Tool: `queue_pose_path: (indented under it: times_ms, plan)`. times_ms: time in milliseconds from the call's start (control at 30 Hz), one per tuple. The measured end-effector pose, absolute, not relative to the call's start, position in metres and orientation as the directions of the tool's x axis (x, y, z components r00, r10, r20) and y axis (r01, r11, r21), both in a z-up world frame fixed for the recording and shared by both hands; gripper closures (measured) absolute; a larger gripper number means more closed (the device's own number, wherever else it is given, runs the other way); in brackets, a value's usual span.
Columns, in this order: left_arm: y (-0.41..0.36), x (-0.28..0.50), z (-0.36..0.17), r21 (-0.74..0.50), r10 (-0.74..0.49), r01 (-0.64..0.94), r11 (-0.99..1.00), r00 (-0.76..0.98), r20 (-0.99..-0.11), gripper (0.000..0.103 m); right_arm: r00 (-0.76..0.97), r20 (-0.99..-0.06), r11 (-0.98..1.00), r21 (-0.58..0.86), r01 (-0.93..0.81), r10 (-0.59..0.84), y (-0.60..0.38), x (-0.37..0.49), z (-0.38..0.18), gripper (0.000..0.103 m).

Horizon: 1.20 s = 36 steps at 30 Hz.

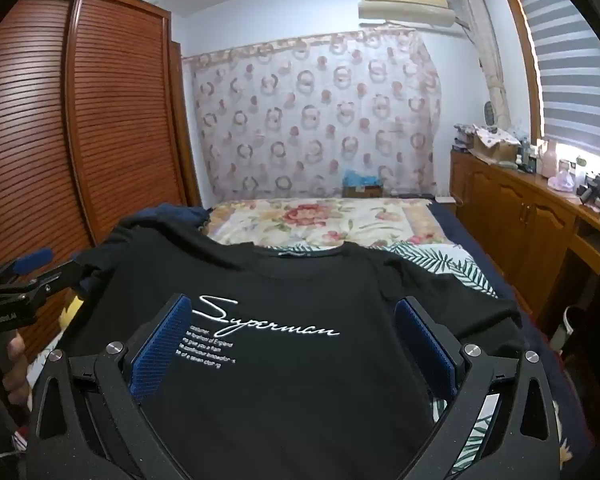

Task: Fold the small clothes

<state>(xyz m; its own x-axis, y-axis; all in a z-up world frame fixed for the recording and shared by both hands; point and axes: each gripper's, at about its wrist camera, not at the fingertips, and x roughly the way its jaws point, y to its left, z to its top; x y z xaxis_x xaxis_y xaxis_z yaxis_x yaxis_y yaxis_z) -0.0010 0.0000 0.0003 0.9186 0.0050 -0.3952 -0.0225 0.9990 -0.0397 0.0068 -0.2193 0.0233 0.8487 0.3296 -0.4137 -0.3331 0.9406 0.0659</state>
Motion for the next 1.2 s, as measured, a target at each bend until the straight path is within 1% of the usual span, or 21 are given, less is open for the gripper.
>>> queue_pose_path:
  times_ms: [67, 133, 167, 300, 1200]
  plan:
    - [0.0, -0.001, 0.0, -0.034, 0.006, -0.022, 0.999, 0.916, -0.401, 0.0, 0.846, -0.413, 0.938, 0.073, -0.338, 0.337, -0.219, 0.008, 0.024, 0.0]
    - [-0.001, -0.001, 0.0, -0.033, 0.009, -0.025, 0.999, 0.916, -0.402, 0.0, 0.859, -0.382, 0.94, 0.102, -0.326, 0.34, -0.224, 0.006, 0.024, 0.0]
    - [0.0, -0.001, 0.0, -0.034, 0.01, -0.026, 0.999, 0.915, -0.402, 0.0, 0.86, -0.381, 0.94, 0.099, -0.326, 0.339, -0.226, 0.005, 0.024, 0.0]
    - [0.0, -0.002, 0.001, -0.033, 0.015, -0.03, 0.999, 0.916, -0.401, 0.0, 0.857, -0.395, 0.942, 0.085, -0.325, 0.332, -0.222, 0.006, 0.024, 0.0]
    - [0.008, -0.006, 0.003, -0.028, 0.014, -0.027, 0.999, 0.919, -0.393, 0.0, 0.862, -0.389, 0.944, 0.075, -0.323, 0.326, -0.227, 0.004, 0.027, 0.0]
